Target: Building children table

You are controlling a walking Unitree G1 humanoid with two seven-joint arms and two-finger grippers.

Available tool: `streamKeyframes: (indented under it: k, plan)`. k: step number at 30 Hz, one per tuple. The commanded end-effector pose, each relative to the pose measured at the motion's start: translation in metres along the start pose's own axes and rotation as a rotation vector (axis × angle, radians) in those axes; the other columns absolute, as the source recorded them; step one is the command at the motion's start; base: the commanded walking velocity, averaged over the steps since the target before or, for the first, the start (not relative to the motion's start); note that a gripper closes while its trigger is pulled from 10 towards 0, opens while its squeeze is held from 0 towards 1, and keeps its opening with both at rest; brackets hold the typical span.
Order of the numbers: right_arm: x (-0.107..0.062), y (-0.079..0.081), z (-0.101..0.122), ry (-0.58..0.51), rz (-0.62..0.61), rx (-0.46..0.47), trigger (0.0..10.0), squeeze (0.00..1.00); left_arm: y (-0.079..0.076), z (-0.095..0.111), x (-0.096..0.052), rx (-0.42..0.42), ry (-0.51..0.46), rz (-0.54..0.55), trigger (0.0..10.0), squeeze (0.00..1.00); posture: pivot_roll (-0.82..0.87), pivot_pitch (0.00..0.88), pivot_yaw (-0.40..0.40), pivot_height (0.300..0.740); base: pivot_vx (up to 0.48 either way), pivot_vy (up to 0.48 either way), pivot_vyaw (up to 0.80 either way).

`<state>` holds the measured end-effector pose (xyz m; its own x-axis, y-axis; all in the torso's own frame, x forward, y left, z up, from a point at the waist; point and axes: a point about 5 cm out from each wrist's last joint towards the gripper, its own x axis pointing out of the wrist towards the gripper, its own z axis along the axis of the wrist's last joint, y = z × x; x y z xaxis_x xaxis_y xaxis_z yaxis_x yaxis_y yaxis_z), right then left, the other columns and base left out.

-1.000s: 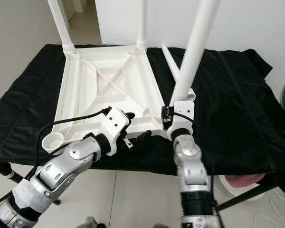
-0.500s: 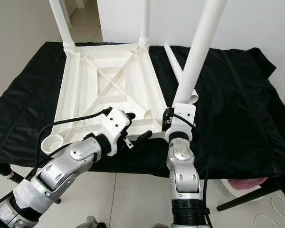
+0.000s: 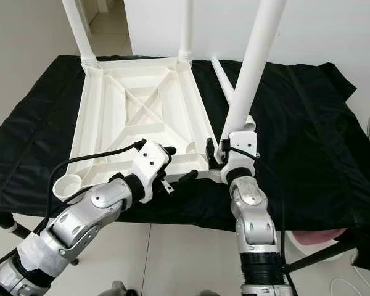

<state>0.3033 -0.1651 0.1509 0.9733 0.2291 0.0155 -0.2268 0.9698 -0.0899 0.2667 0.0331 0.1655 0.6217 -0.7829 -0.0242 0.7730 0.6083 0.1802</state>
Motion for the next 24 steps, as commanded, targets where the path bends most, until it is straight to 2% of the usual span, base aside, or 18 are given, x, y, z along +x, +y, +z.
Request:
streamKeyframes:
  k: [1,5,17,18,19,21,22,24]
  plan:
    - [0.003,0.001,0.0,-0.007,0.114,0.015,10.0,0.0,-0.007,-0.001,-0.001,0.008,0.008,-0.183,10.0,0.0,-0.13,0.031,0.04,0.74,0.0,0.0,0.0]
    - [0.005,-0.008,0.0,-0.007,0.266,-0.059,10.0,0.0,-0.005,0.0,0.0,0.008,0.003,-0.177,10.0,0.0,-0.13,0.034,0.041,0.74,0.0,0.0,0.0]
    - [0.015,-0.014,-0.001,0.004,0.43,-0.121,10.0,0.0,-0.002,0.001,0.0,0.014,0.002,-0.17,10.0,0.0,-0.12,0.029,0.042,0.74,0.0,0.0,0.0]
    - [0.016,-0.015,-0.003,0.014,0.442,-0.123,9.5,0.0,-0.002,0.001,0.0,0.015,0.001,-0.169,10.0,0.0,-0.12,0.029,0.042,0.74,0.0,0.0,0.0]
    - [0.017,-0.017,-0.005,0.019,0.453,-0.134,6.0,0.0,-0.002,0.001,0.0,0.016,0.001,-0.168,10.0,0.0,-0.12,0.026,0.041,0.74,0.0,0.0,0.0]
    - [0.017,-0.017,-0.005,0.019,0.453,-0.134,6.0,0.0,-0.002,0.001,0.0,0.016,0.001,-0.168,10.0,0.0,-0.12,0.026,0.041,0.74,0.0,0.0,0.0]
    - [0.017,-0.019,-0.009,0.031,0.468,-0.137,0.0,0.0,-0.001,0.002,0.0,0.017,0.001,-0.164,10.0,0.0,-0.12,0.026,0.041,0.74,0.0,0.0,0.0]
    - [0.017,-0.02,-0.011,0.038,0.475,-0.131,0.0,0.0,-0.001,0.002,0.0,0.017,0.001,-0.162,10.0,0.0,-0.11,0.029,0.039,0.74,0.0,0.0,0.0]
